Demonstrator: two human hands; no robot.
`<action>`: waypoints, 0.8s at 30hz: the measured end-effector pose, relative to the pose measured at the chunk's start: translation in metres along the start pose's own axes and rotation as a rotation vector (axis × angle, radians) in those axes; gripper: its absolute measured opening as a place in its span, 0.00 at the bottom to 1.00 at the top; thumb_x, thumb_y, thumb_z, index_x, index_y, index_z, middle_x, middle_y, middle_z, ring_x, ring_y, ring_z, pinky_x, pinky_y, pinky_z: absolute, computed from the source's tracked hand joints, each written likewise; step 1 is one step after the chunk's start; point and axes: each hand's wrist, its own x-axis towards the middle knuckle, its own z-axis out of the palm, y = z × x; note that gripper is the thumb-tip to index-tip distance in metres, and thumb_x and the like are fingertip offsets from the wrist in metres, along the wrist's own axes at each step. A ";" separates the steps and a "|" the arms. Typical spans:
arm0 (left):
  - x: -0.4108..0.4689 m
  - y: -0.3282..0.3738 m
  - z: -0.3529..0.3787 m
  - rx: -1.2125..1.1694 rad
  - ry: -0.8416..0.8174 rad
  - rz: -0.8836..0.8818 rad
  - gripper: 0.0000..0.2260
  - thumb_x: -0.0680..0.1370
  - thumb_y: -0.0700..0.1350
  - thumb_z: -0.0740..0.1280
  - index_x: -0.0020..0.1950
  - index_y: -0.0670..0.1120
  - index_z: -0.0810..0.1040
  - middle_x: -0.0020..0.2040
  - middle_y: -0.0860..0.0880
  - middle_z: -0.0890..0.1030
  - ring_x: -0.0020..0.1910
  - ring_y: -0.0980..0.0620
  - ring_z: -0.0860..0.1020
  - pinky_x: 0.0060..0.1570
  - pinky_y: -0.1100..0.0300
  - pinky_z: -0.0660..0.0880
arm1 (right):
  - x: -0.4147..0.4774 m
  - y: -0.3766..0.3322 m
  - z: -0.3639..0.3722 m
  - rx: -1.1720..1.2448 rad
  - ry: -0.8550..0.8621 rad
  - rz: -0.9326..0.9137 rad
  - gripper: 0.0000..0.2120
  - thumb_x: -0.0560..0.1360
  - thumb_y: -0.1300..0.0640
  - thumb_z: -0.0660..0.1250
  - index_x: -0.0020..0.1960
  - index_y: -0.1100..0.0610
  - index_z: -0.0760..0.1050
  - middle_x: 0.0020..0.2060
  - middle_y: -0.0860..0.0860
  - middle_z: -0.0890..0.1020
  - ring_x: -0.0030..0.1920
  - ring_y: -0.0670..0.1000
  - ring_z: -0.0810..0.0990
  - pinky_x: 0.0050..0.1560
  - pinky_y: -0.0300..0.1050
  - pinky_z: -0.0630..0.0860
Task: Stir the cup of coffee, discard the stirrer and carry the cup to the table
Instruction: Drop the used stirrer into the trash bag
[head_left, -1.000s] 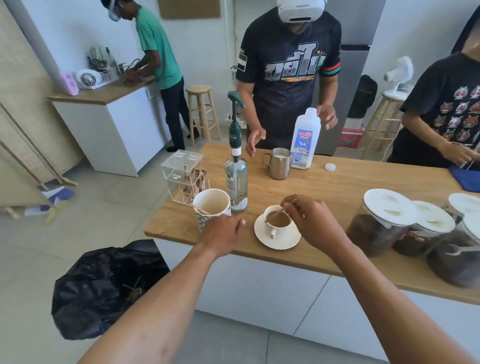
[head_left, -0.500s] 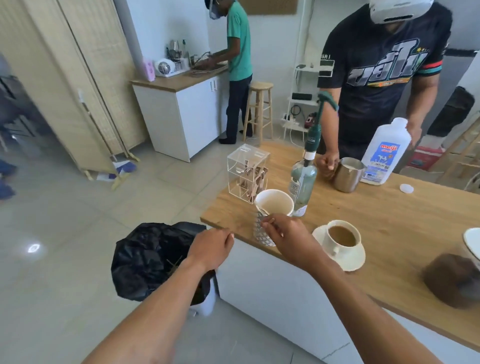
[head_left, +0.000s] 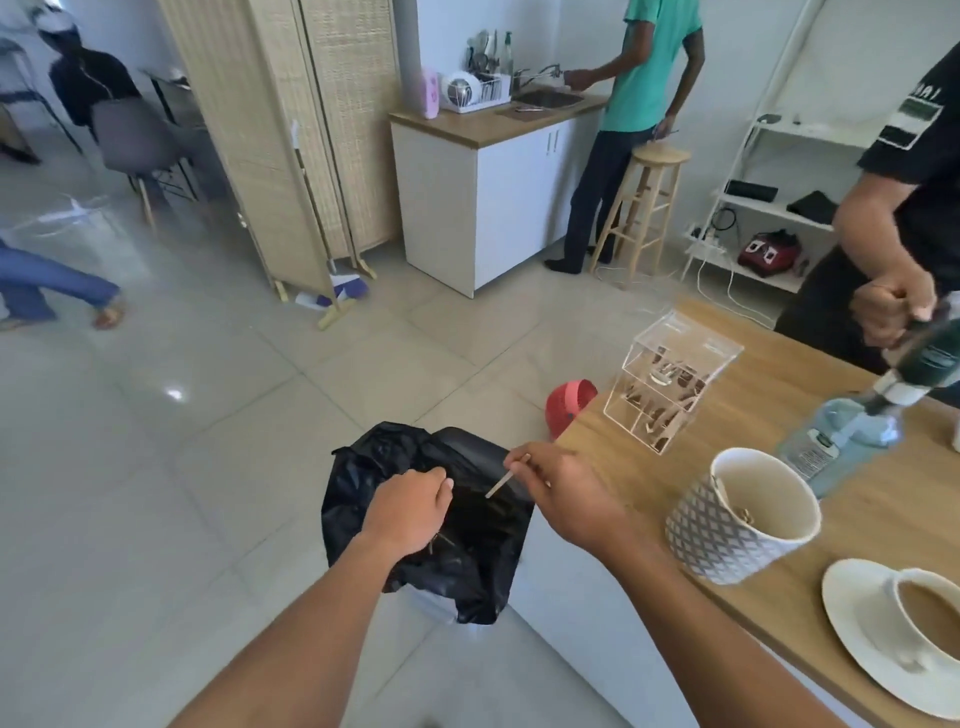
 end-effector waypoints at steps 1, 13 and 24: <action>0.004 -0.013 0.002 -0.010 0.001 -0.011 0.15 0.85 0.51 0.51 0.49 0.47 0.73 0.36 0.50 0.76 0.36 0.48 0.78 0.30 0.57 0.62 | 0.012 -0.002 0.010 -0.003 -0.007 0.000 0.08 0.81 0.55 0.63 0.55 0.55 0.80 0.41 0.43 0.79 0.37 0.36 0.74 0.40 0.25 0.67; 0.021 -0.118 0.063 -0.111 -0.149 -0.157 0.17 0.85 0.52 0.47 0.57 0.48 0.74 0.47 0.48 0.83 0.46 0.47 0.82 0.37 0.60 0.67 | 0.092 0.023 0.121 -0.046 -0.283 0.229 0.12 0.82 0.51 0.60 0.59 0.51 0.79 0.50 0.46 0.81 0.48 0.45 0.78 0.53 0.41 0.76; 0.046 -0.164 0.098 -0.137 -0.258 -0.229 0.17 0.85 0.52 0.48 0.59 0.47 0.74 0.51 0.48 0.84 0.49 0.47 0.82 0.39 0.61 0.67 | 0.150 0.050 0.184 -0.073 -0.427 0.320 0.12 0.82 0.52 0.58 0.57 0.52 0.79 0.51 0.51 0.81 0.49 0.49 0.79 0.54 0.43 0.76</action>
